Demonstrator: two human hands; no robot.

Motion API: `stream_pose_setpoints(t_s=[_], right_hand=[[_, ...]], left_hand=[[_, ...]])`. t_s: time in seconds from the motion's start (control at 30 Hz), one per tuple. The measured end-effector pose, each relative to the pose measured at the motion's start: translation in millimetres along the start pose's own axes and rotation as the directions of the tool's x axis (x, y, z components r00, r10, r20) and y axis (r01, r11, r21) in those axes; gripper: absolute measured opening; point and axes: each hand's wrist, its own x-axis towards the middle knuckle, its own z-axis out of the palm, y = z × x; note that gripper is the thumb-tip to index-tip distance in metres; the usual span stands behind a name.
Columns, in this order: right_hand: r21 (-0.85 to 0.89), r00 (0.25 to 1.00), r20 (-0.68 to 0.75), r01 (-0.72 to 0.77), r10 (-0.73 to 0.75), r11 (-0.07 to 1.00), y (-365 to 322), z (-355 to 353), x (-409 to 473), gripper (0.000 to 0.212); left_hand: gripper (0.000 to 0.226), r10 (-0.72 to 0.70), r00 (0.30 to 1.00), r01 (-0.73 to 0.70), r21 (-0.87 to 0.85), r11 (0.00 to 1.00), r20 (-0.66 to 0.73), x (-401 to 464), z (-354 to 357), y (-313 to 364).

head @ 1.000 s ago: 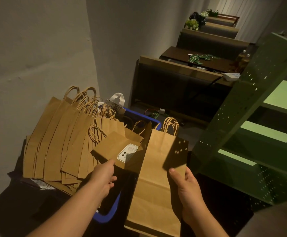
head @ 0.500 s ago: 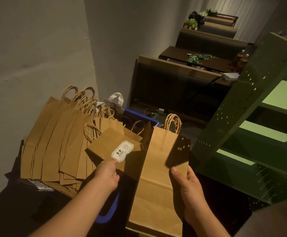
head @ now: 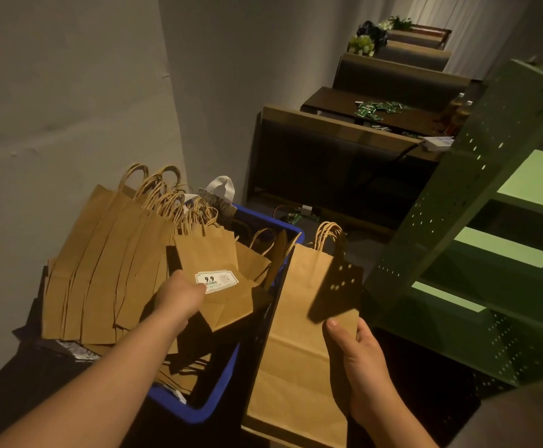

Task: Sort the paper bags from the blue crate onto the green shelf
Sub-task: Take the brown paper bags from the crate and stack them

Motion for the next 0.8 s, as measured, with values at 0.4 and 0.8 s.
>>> stream_pose_setpoints(t_s=[0.4,0.8], right_hand=[[-0.012,0.999,-0.029,-0.015,0.014,1.0,-6.9,-1.8,-4.5,0.022],[-0.043,0.996,-0.08,-0.036,0.032,0.998,-0.8,-2.9,-0.7,0.026]], left_hand=[[0.026,-0.252,0.844,0.524,-0.63,0.573,0.473,6.2,-7.1,24.4],[0.09,-0.048,0.886,0.424,-0.764,0.486,0.461,3.0,-3.4,8.0]])
